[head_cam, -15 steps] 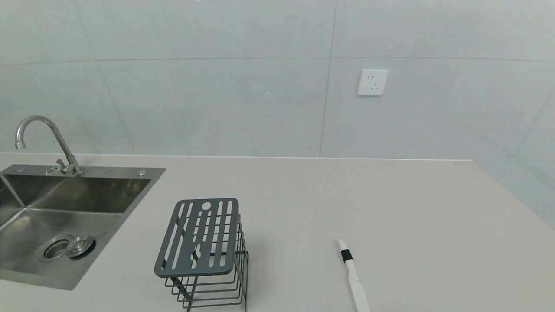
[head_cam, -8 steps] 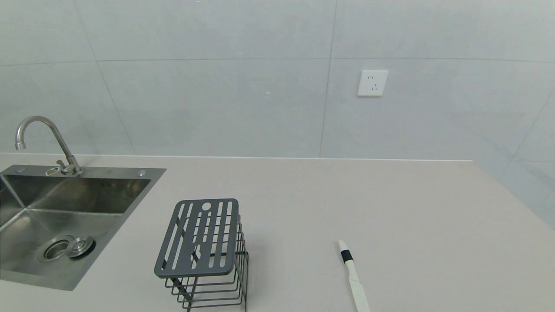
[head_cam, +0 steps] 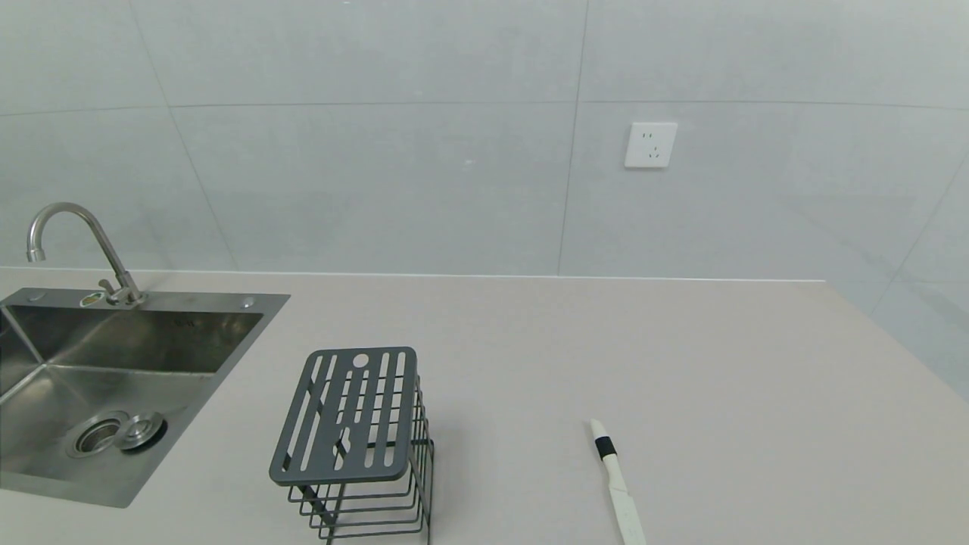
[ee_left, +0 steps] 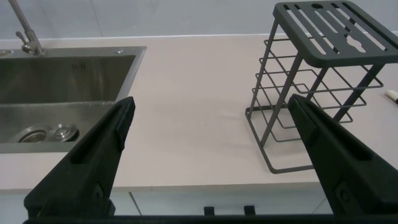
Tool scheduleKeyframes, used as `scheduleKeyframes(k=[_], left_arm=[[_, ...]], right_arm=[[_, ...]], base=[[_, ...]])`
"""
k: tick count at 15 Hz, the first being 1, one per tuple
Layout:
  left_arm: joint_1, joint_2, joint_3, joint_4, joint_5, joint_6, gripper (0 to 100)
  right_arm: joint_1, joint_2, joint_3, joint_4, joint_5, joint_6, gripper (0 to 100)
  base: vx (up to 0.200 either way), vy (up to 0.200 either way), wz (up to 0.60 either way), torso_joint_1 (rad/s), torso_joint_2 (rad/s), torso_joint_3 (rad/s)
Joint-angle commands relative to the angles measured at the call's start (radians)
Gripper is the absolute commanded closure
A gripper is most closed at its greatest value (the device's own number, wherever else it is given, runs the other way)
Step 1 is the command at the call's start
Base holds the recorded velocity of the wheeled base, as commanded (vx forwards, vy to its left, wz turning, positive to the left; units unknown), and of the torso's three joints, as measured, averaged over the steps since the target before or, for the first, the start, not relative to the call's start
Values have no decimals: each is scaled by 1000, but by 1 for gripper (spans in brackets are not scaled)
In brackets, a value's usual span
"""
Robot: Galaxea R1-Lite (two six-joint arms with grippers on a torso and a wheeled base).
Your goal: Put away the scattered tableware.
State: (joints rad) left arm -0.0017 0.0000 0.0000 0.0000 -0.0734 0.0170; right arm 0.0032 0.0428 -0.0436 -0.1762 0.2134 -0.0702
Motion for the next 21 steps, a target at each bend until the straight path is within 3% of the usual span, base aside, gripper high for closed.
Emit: scheduleKeyframes(k=[1, 3, 7, 9, 10, 13, 18, 21], left_arm=[[0, 0, 0, 0, 1, 0, 0], [0, 0, 0, 0, 1, 1, 0], [0, 0, 0, 0, 0, 3, 0], [0, 0, 0, 0, 0, 3, 0], [0, 0, 0, 0, 0, 3, 0], [0, 0, 0, 0, 0, 3, 0], [0, 0, 0, 0, 0, 3, 0], [0, 0, 0, 0, 0, 3, 0]], right_arm=[[12, 215, -102, 98, 132, -31, 0], [20, 420, -136, 147, 222, -36, 0], [116, 793, -234, 130, 222, -37, 0], [123, 918, -308, 61, 224, -39, 0], [129, 1054, -348, -37, 224, -39, 0], [208, 1269, -352, -213, 218, -37, 0], [353, 1313, -358, -236, 138, 10, 0], [495, 1313, -358, -189, -8, 170, 0]], base=[[0, 0, 0, 0, 0, 0], [0, 0, 0, 0, 0, 0], [0, 0, 0, 0, 0, 0], [0, 0, 0, 0, 0, 0], [0, 0, 0, 0, 0, 0], [0, 0, 0, 0, 0, 0], [0, 0, 0, 0, 0, 0], [0, 0, 0, 0, 0, 0]])
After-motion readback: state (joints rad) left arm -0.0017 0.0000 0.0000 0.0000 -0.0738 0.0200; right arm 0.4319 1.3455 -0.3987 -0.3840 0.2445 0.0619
